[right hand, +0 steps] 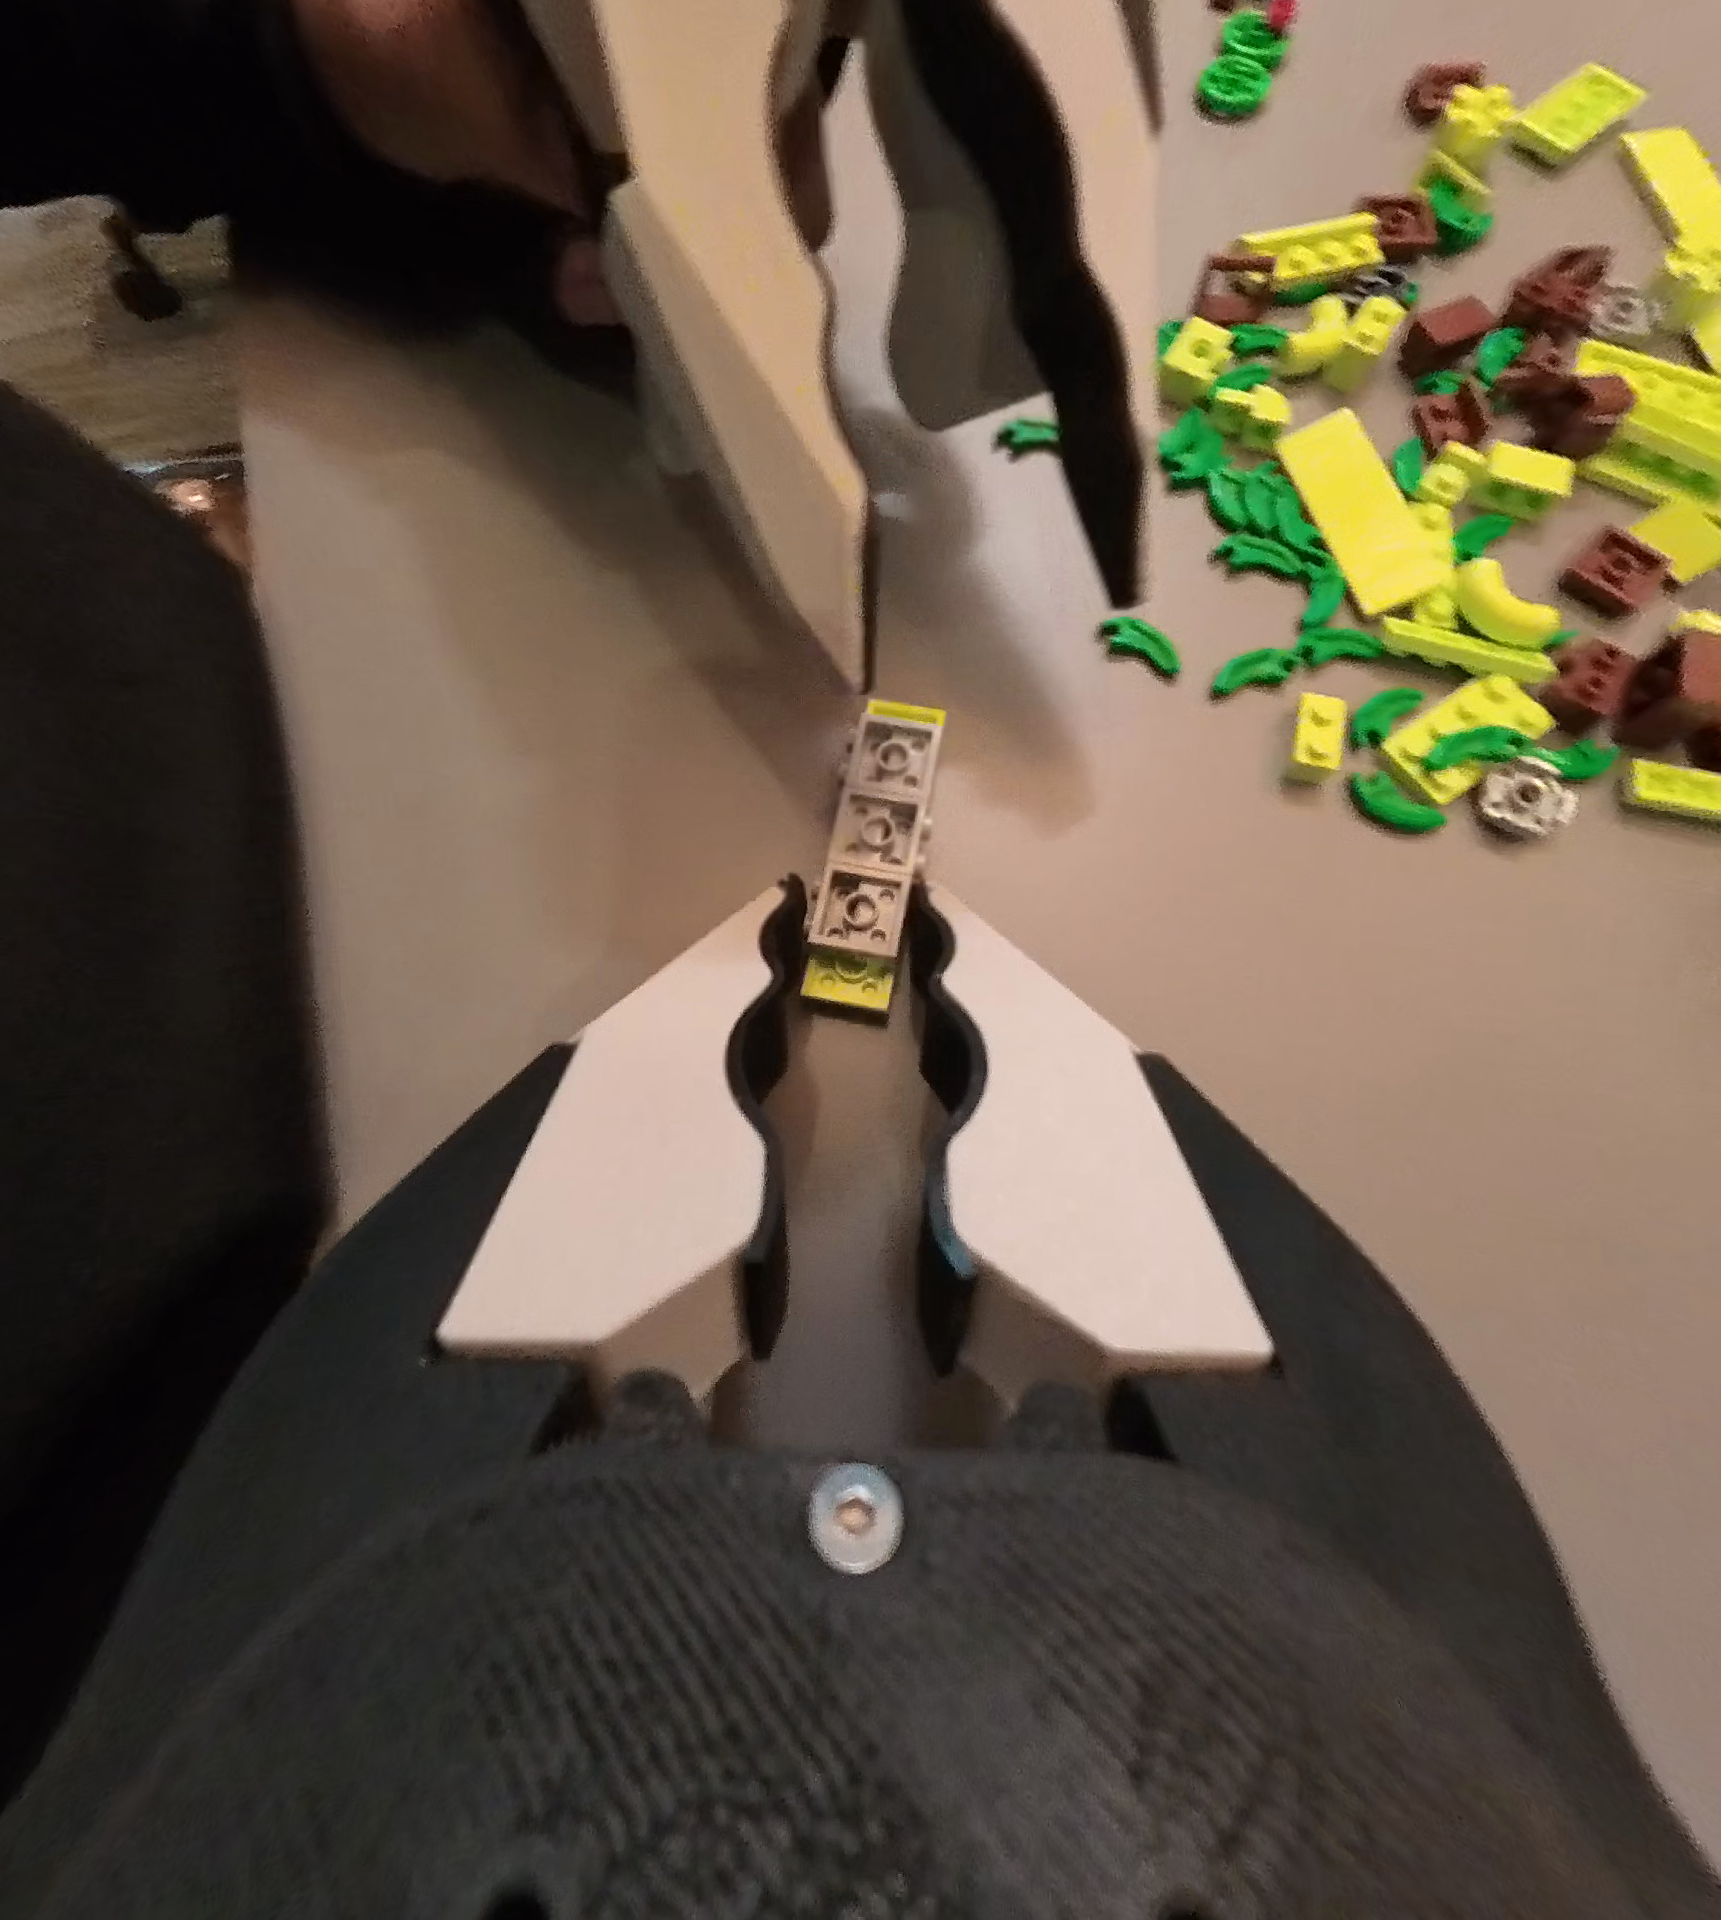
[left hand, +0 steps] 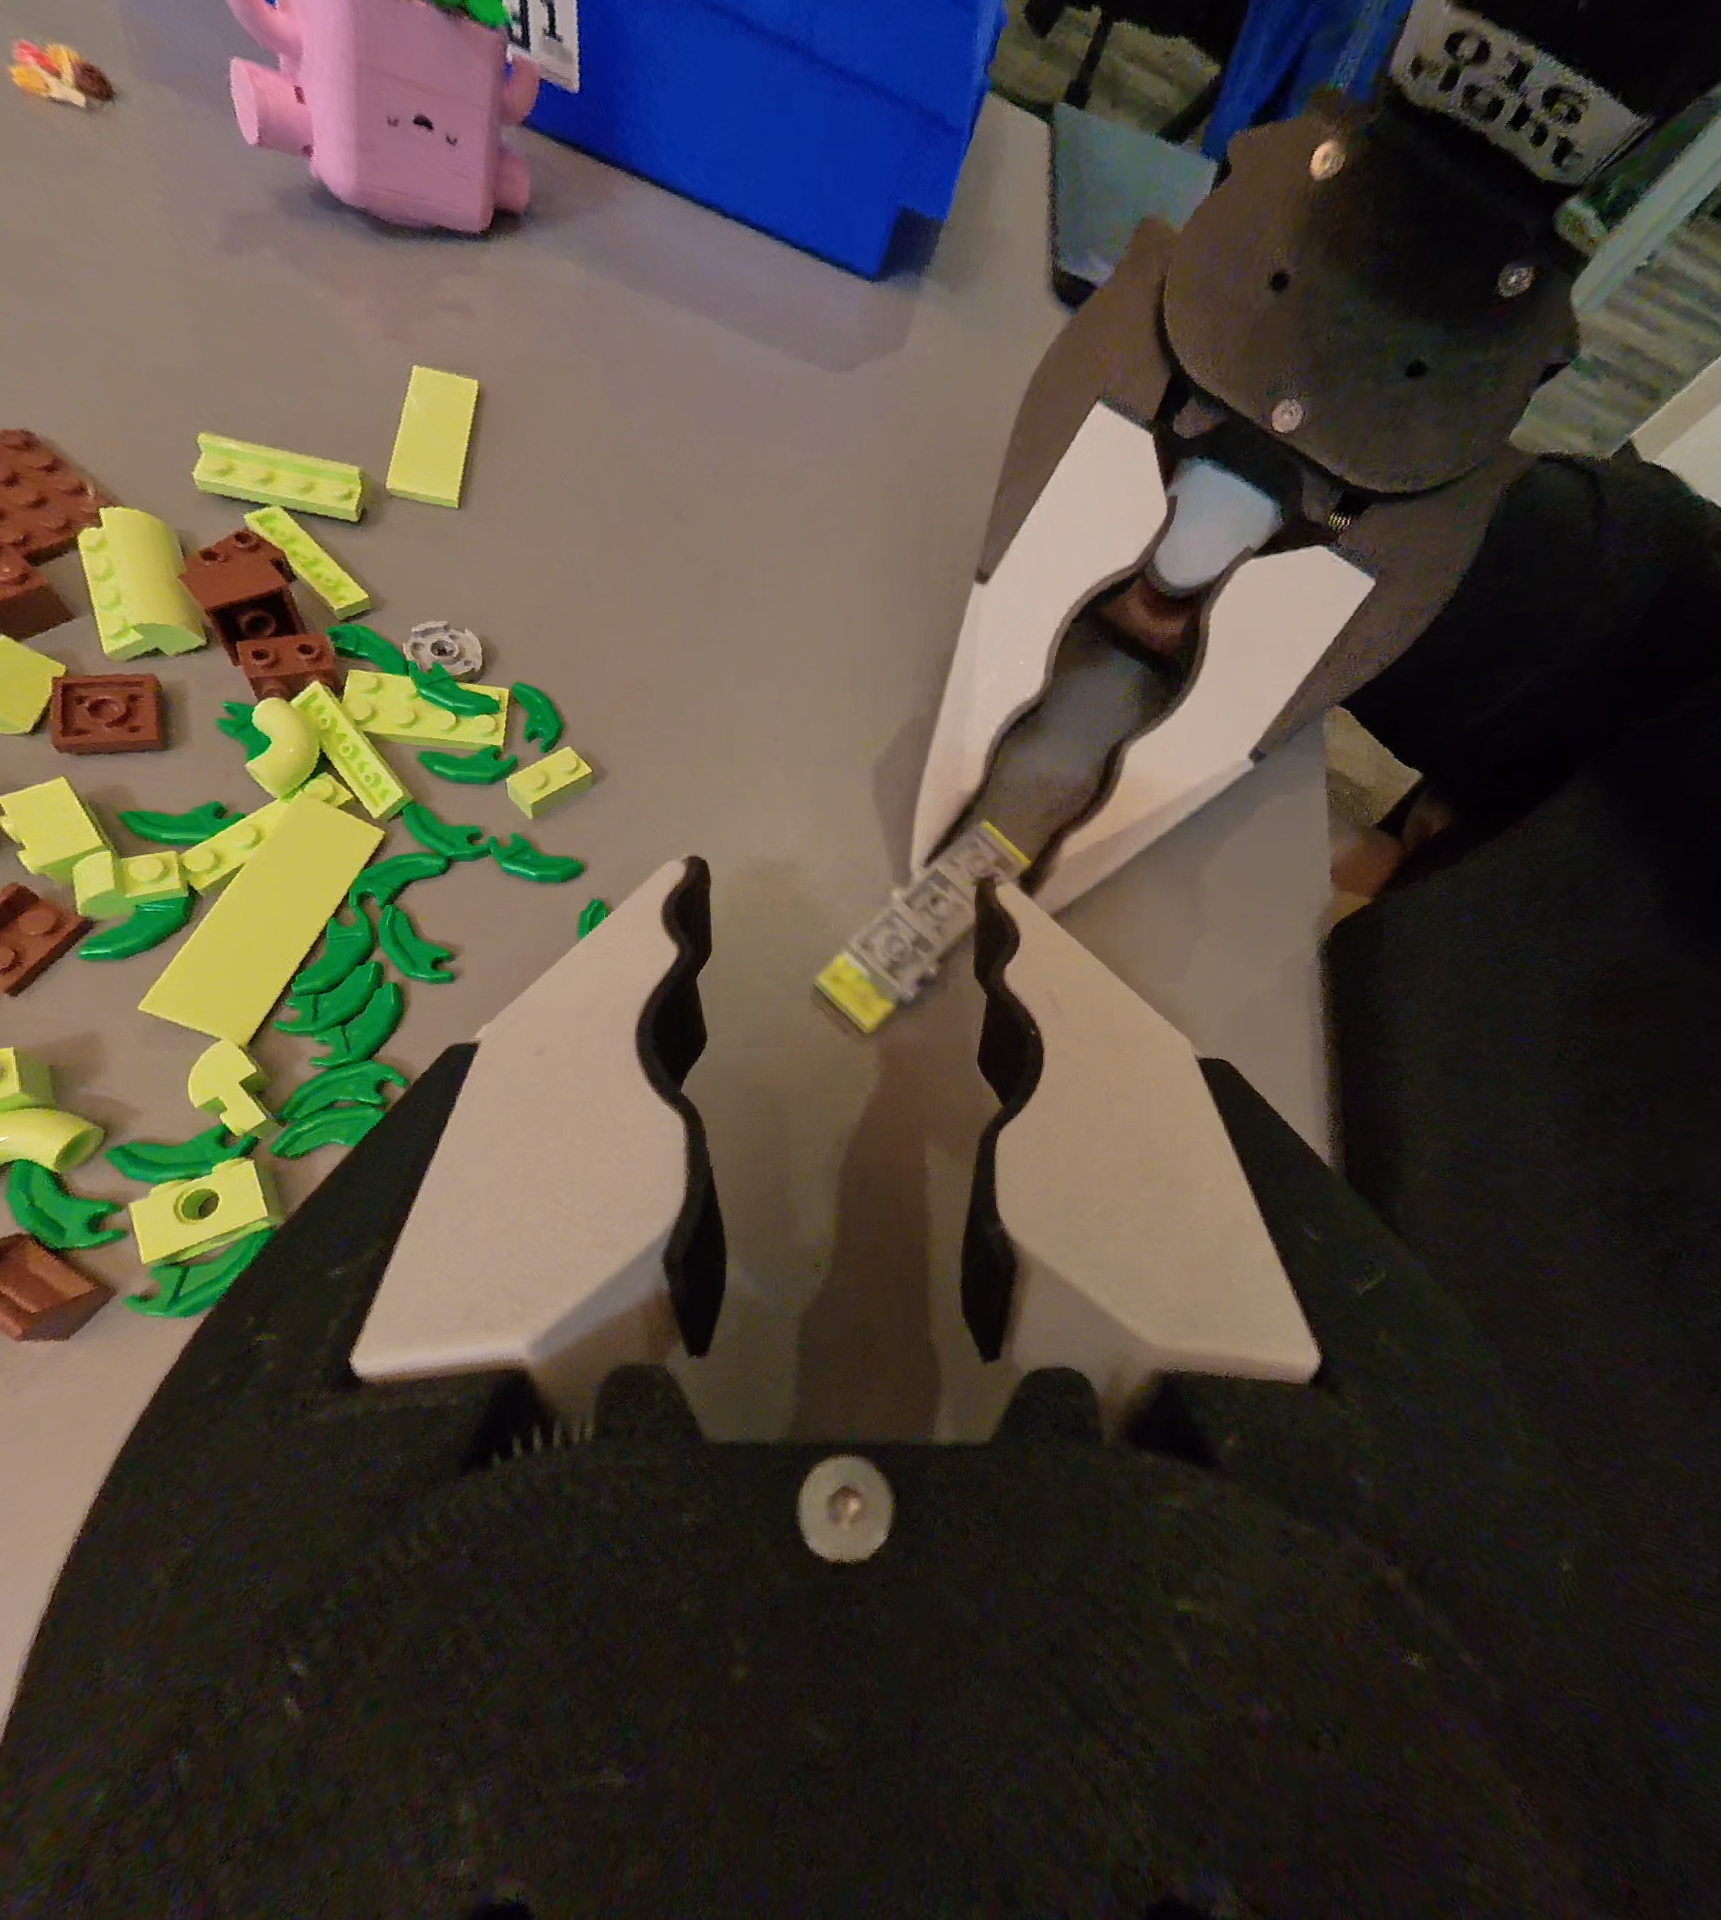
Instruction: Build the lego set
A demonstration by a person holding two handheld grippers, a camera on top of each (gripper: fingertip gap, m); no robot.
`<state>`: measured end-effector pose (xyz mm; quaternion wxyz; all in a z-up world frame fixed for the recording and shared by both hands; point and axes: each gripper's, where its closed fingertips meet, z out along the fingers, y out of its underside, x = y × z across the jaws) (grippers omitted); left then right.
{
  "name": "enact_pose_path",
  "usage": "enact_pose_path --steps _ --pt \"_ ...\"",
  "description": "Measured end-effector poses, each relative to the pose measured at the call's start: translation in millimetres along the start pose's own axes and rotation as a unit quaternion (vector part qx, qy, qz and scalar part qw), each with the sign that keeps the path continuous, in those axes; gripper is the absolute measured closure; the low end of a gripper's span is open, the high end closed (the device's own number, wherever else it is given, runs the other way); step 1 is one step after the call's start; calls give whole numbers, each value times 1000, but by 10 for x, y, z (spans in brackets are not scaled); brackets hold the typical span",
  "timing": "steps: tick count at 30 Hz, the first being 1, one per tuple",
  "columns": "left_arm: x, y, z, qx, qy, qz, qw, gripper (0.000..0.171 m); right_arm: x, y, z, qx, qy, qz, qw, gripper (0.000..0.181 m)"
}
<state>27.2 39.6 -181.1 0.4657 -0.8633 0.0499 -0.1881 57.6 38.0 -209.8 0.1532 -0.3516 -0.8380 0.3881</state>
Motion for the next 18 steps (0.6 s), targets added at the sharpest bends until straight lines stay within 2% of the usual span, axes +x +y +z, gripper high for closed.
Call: enact_pose_path --steps 4,8,18 --pt "23 -61 -59 27 -7 17 999 123 -56 -36 -38 16 -15 -11 1000 160" --pt "24 -53 -52 24 -2 13 1000 123 105 35 -69 6 17 5 1000 155" --pt "-45 -67 -67 31 -4 -18 999 126 187 -109 -225 73 11 45 996 151"
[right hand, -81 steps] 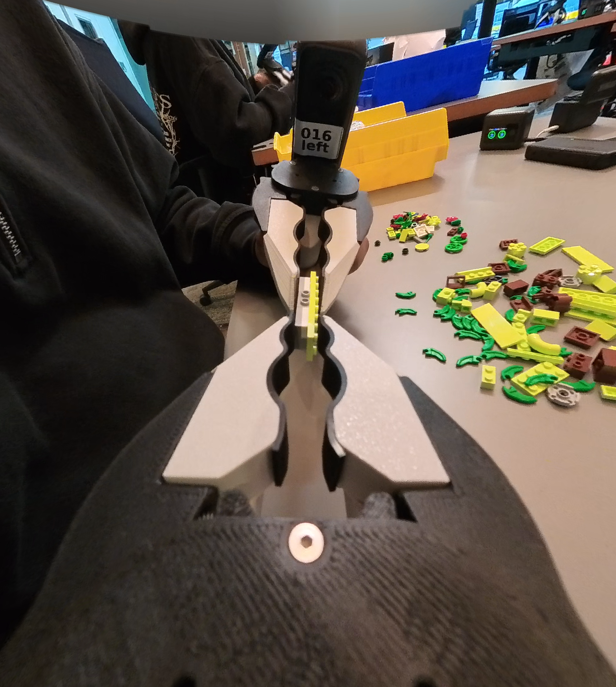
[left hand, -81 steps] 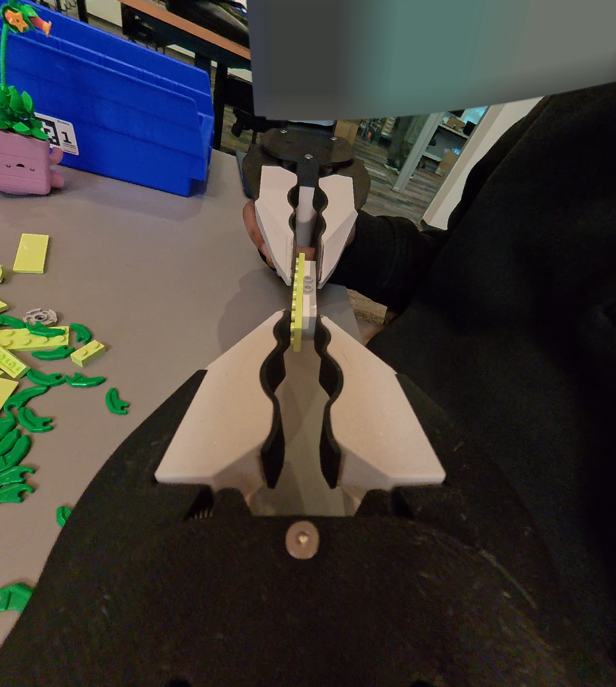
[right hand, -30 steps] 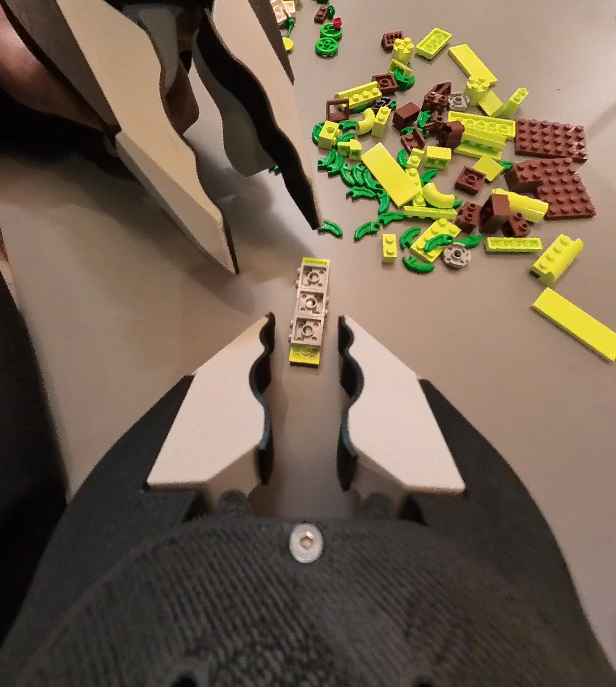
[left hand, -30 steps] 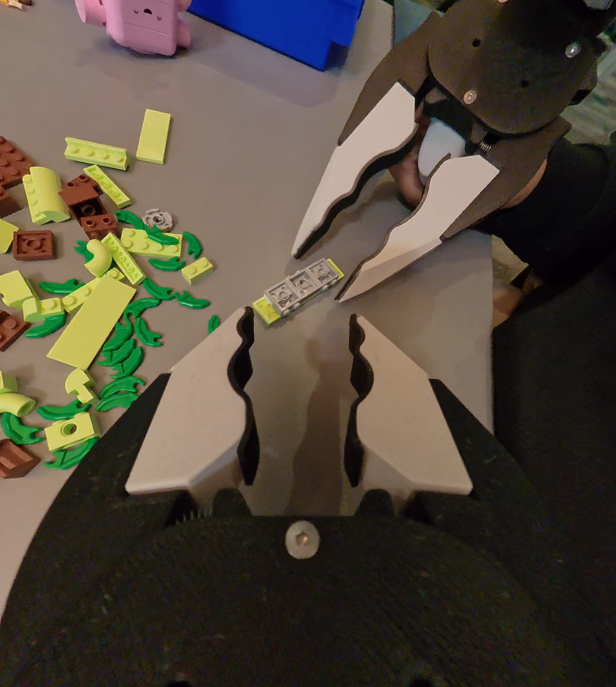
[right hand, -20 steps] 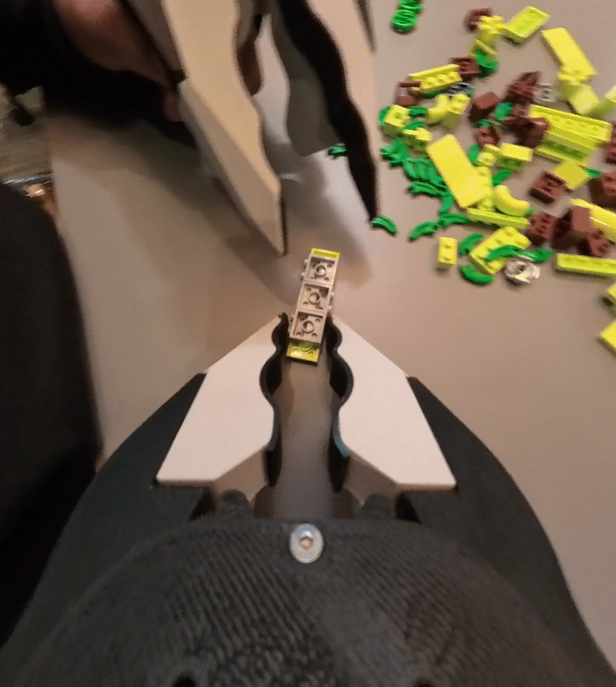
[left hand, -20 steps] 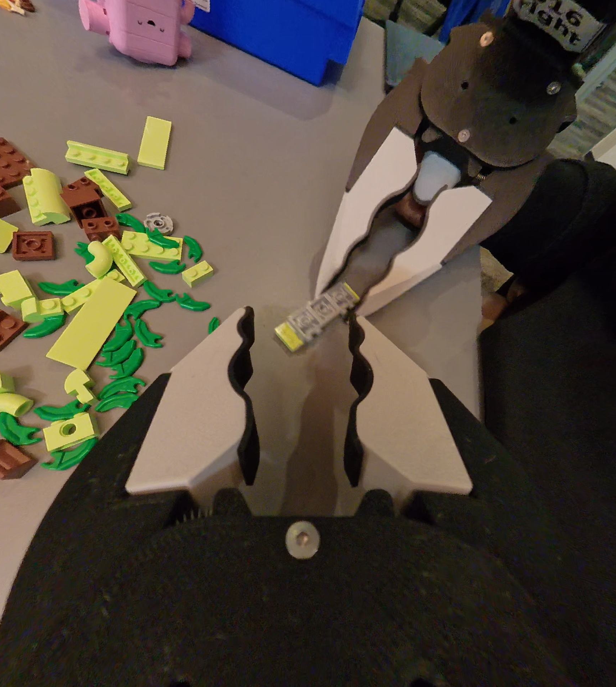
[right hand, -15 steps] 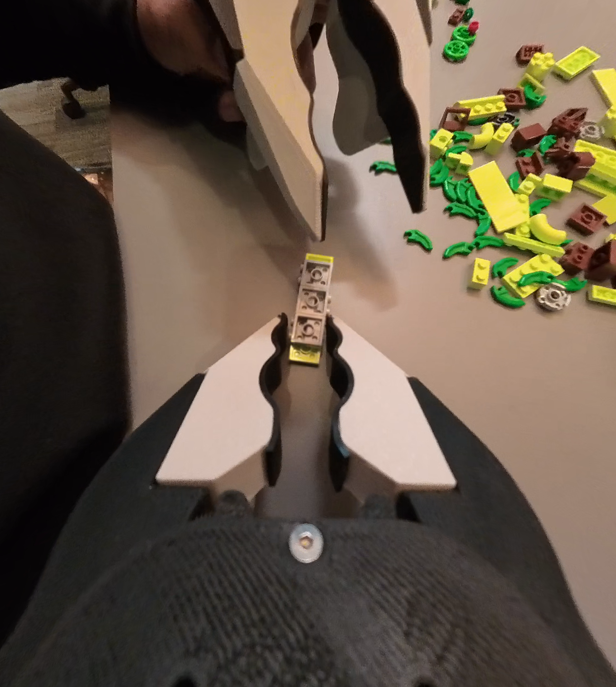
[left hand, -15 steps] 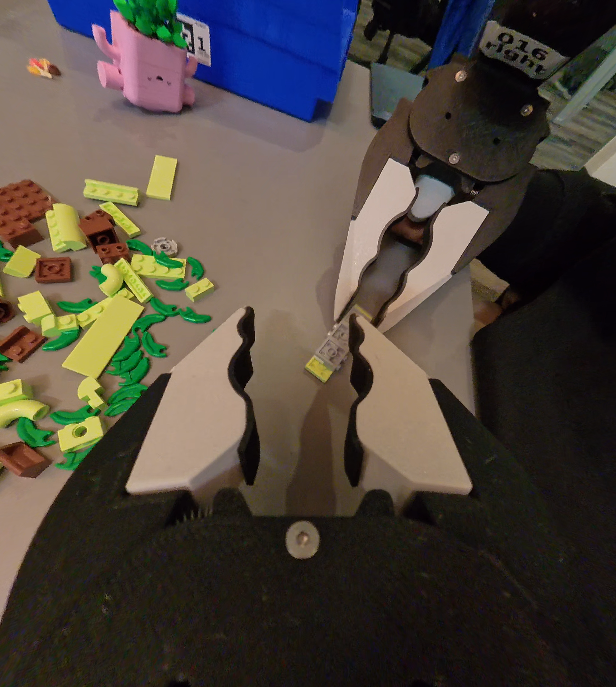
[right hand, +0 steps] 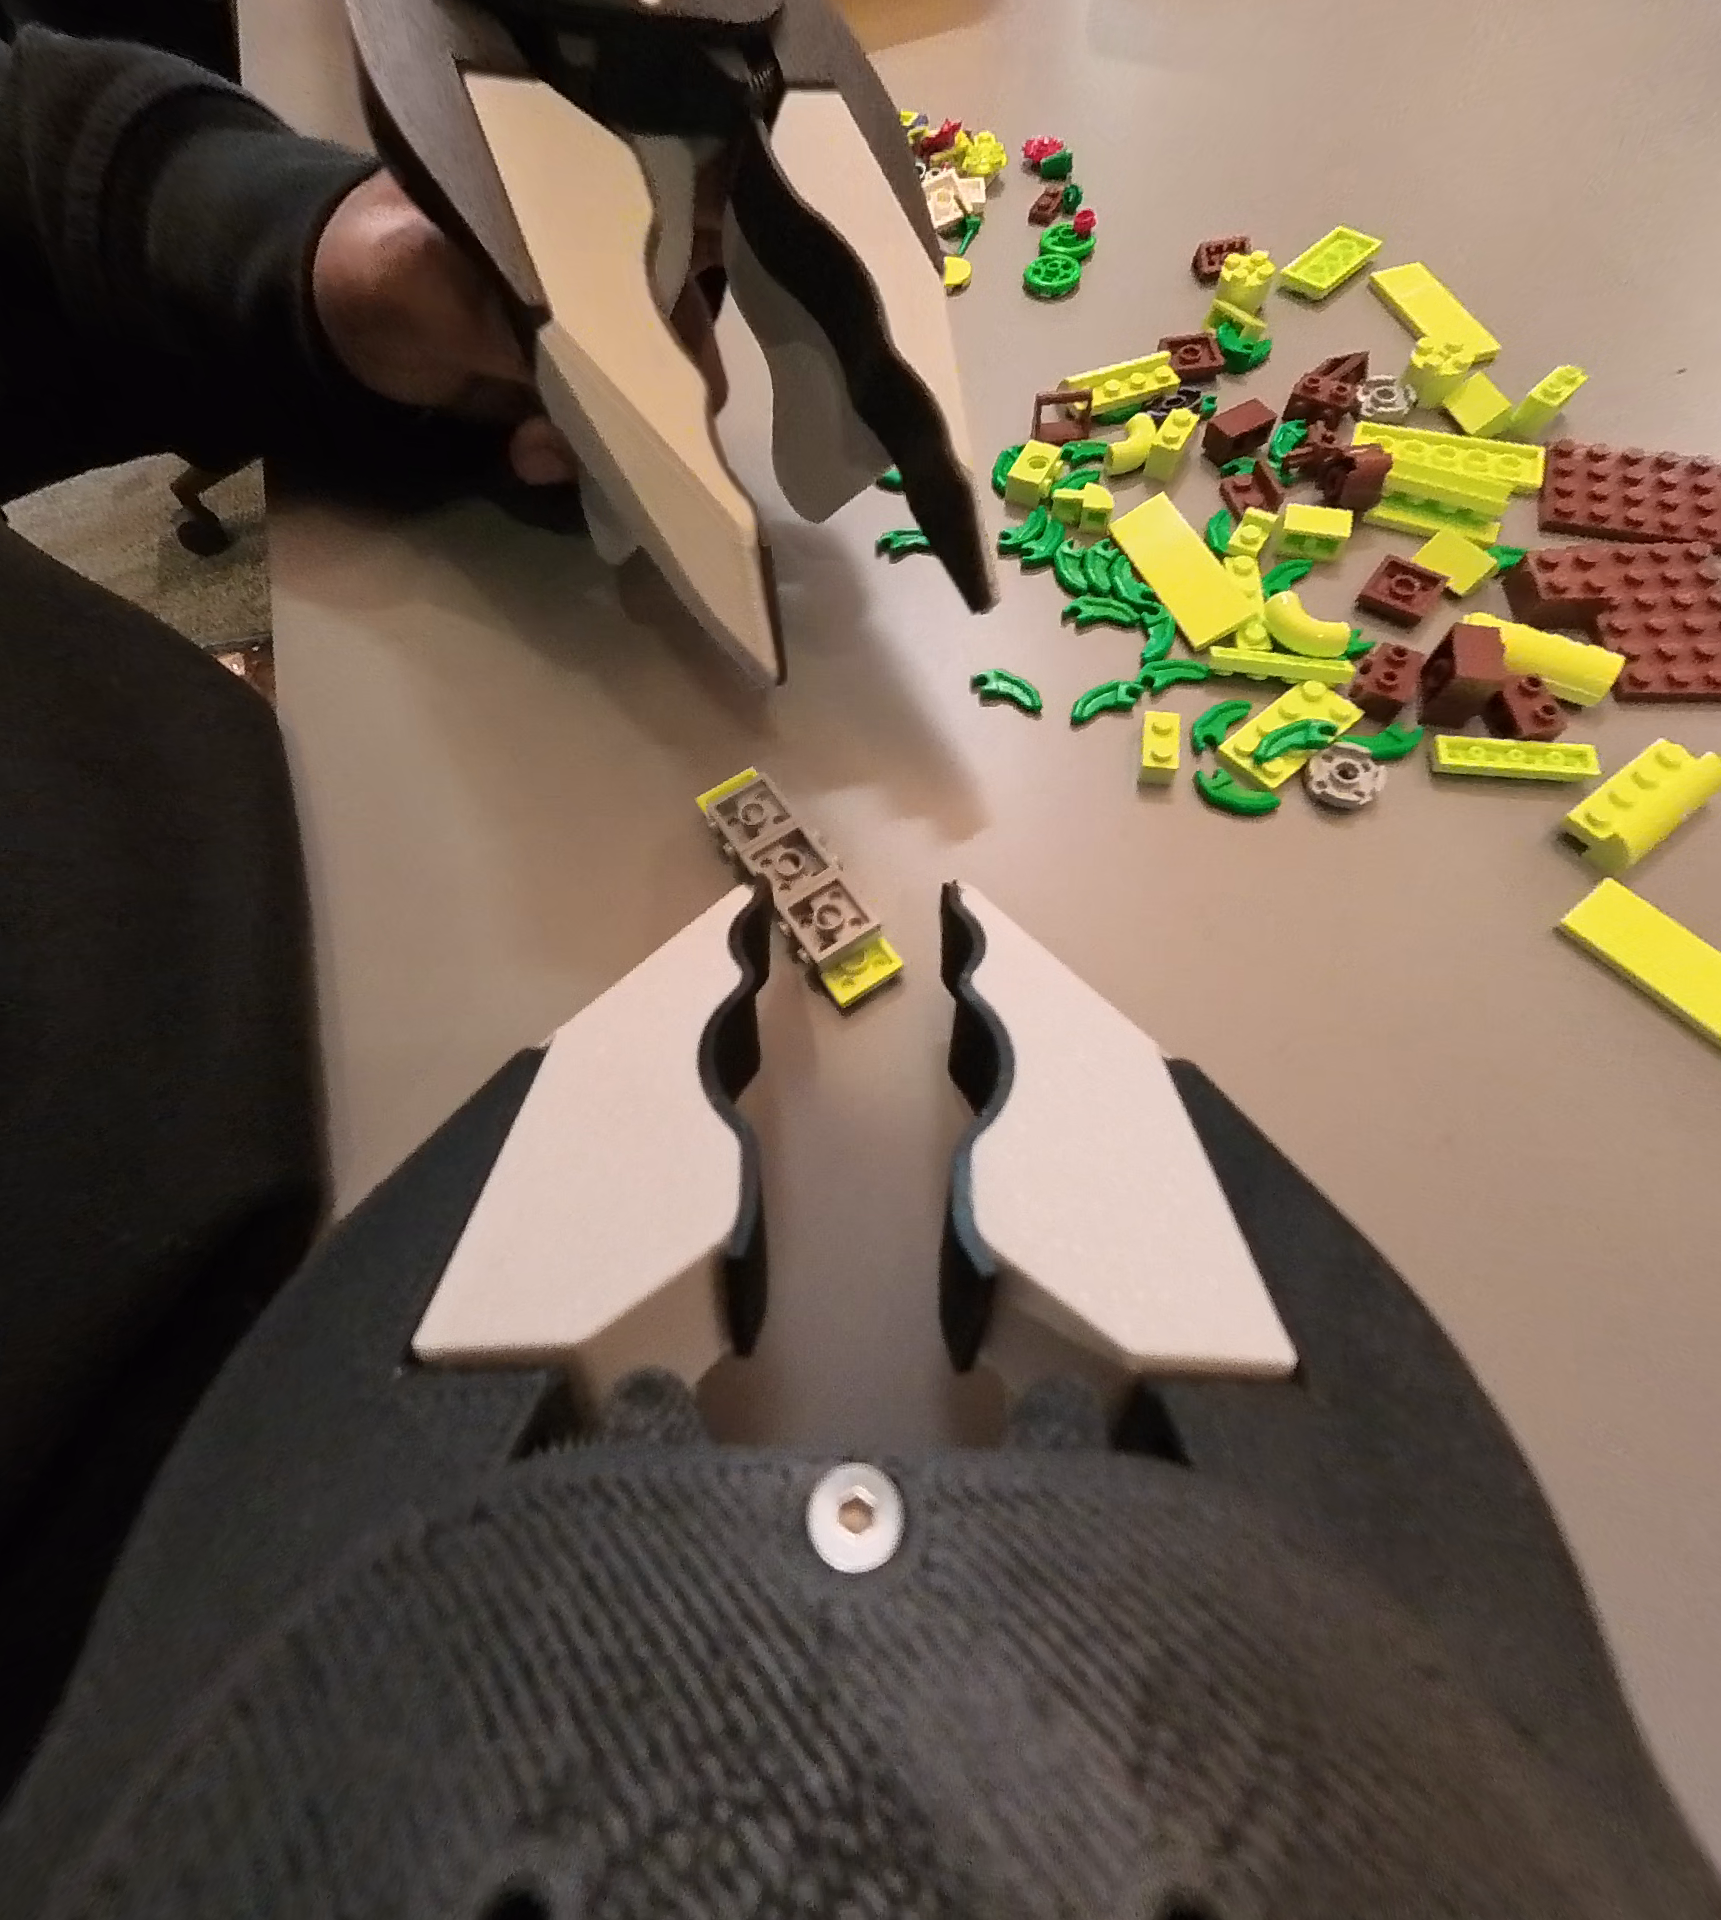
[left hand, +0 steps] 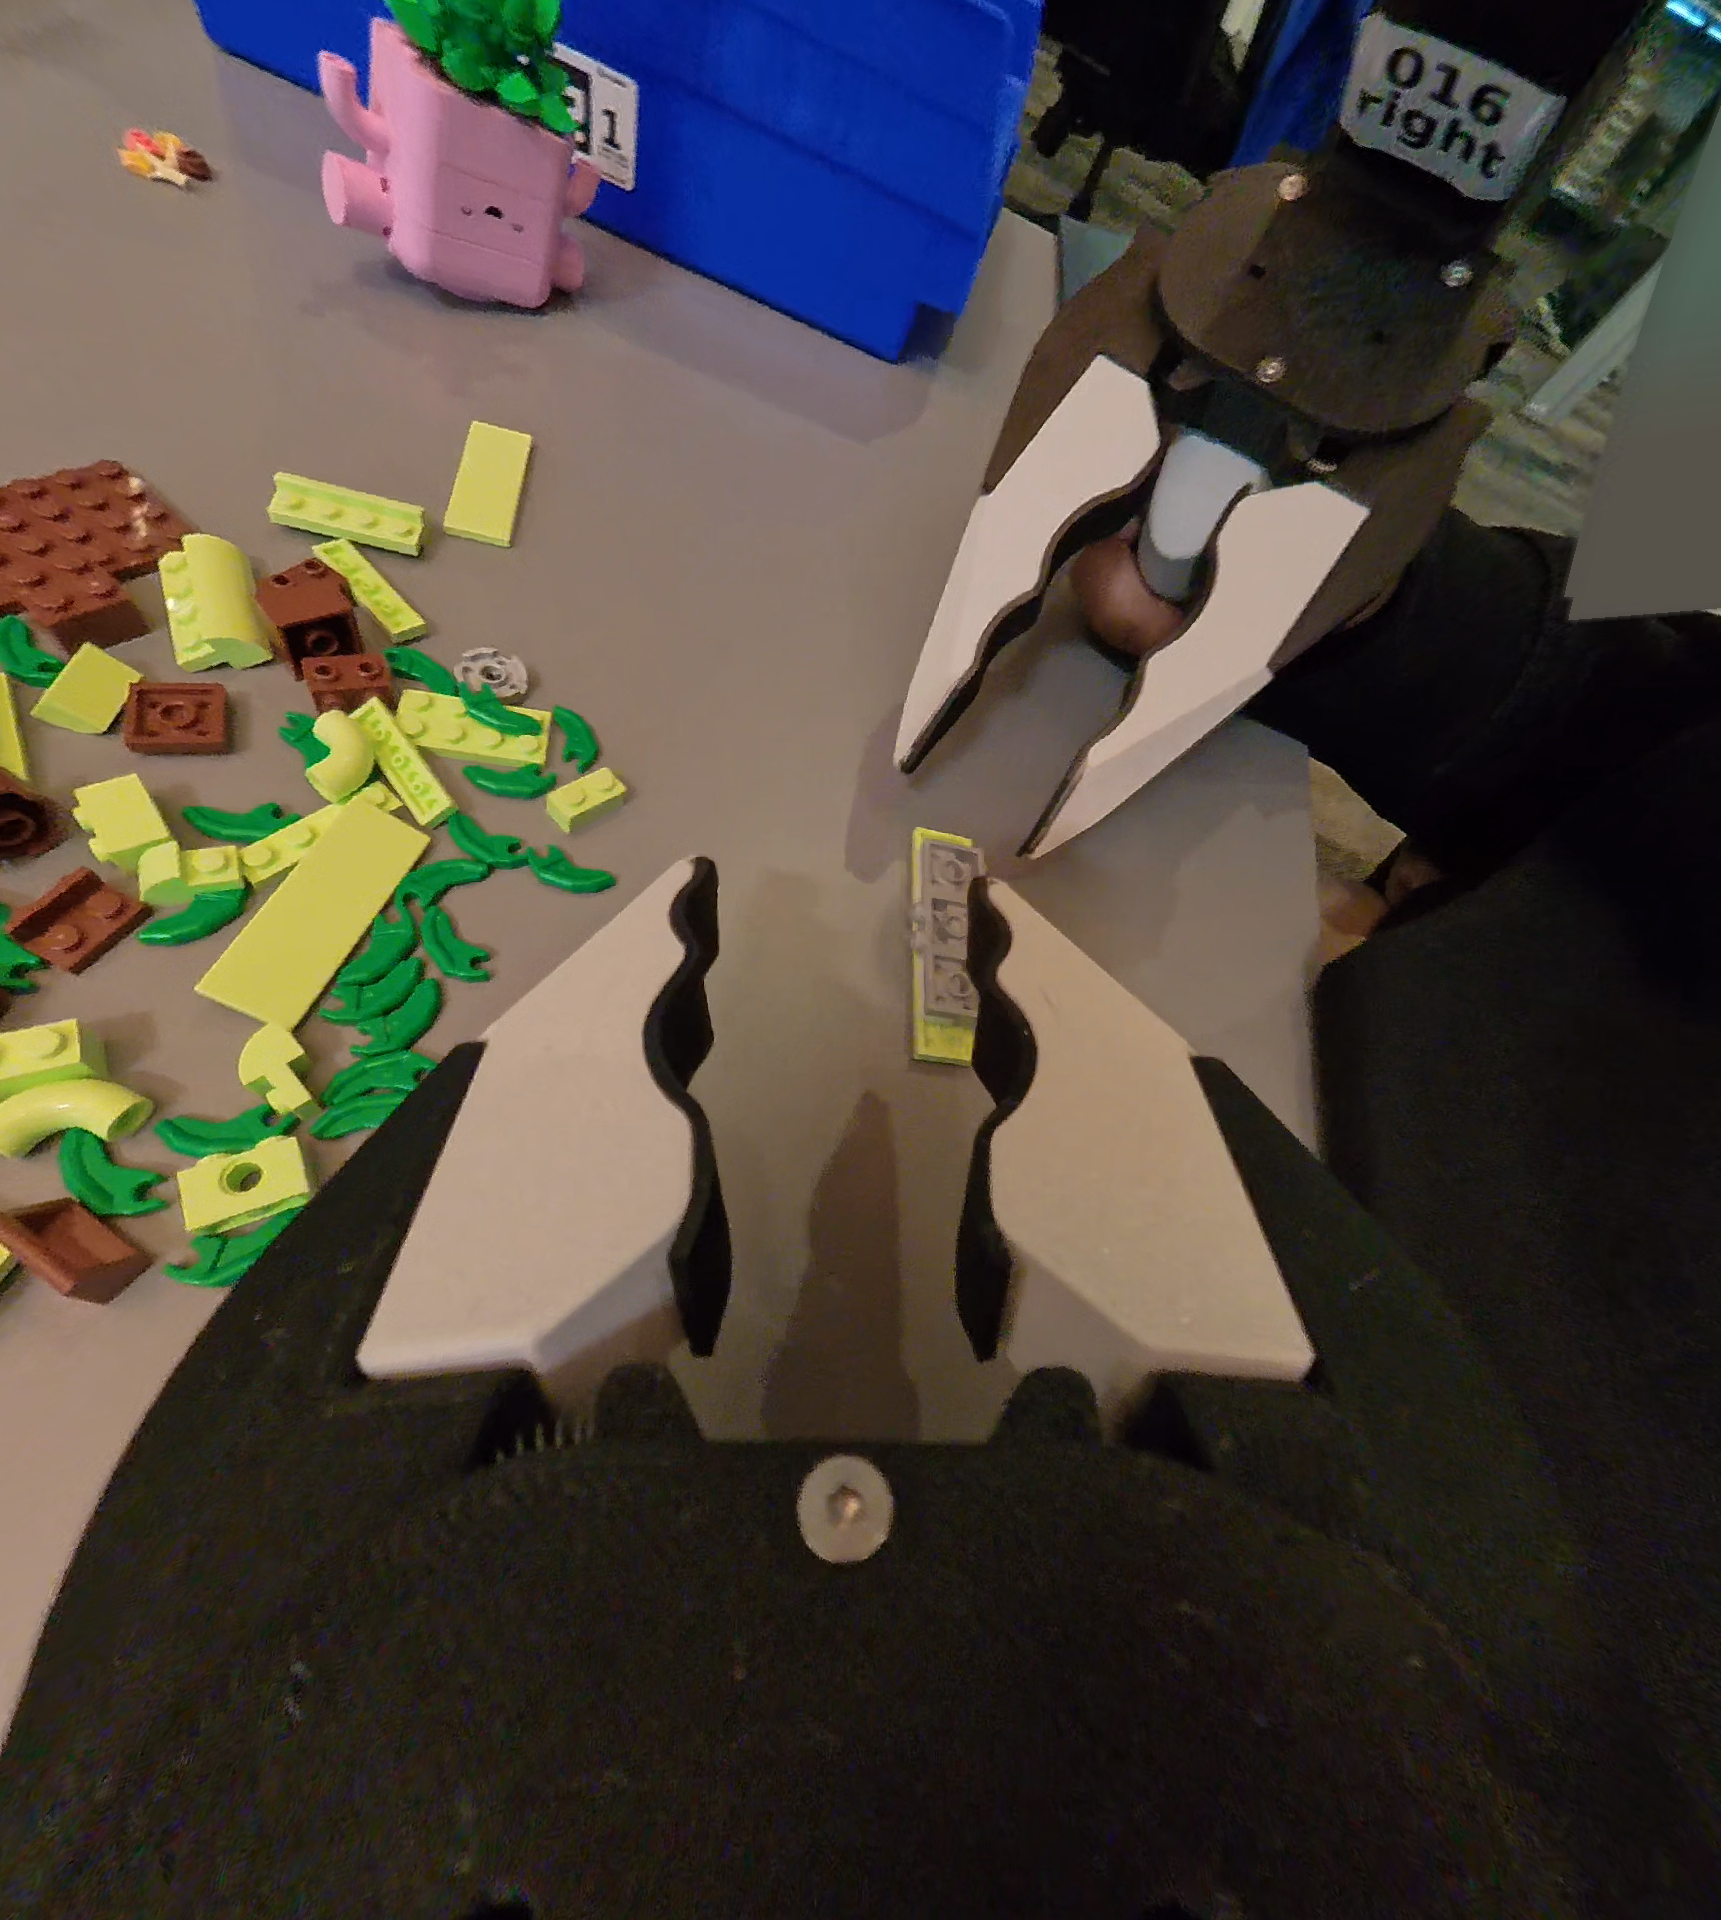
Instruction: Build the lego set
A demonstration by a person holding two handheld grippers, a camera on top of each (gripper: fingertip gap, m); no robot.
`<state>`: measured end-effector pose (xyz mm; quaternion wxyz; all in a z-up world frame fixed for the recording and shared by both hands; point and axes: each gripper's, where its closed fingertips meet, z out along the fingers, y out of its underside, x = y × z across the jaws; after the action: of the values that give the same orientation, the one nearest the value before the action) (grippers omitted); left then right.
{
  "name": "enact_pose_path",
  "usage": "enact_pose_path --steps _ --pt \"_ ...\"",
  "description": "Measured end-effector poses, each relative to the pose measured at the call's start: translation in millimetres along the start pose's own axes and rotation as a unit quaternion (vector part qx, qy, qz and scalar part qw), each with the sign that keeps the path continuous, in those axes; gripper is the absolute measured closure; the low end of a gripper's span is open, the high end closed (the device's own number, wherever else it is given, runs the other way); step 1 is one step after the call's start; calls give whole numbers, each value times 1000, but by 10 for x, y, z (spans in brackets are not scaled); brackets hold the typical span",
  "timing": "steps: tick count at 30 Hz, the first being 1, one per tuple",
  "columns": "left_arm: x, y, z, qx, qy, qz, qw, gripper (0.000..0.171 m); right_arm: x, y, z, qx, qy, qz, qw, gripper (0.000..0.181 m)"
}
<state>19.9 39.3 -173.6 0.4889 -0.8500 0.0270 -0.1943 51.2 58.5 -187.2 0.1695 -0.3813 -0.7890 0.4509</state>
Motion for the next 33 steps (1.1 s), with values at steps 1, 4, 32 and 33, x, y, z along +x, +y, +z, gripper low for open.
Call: enact_pose_path --steps 1,4,32,33 --pt "-32 -1 5 -1 -9 -5 1000 129 7 -7 -5 3 0 3 1000 150" --pt "-210 -84 -14 15 -72 14 997 156 47 -25 -18 10 2 19 1000 150" --pt "-605 12 436 -118 -219 61 967 159 484 -182 -247 91 121 85 985 164" --pt "-591 19 432 -122 -217 63 967 159 483 -190 -256 95 121 85 984 164"
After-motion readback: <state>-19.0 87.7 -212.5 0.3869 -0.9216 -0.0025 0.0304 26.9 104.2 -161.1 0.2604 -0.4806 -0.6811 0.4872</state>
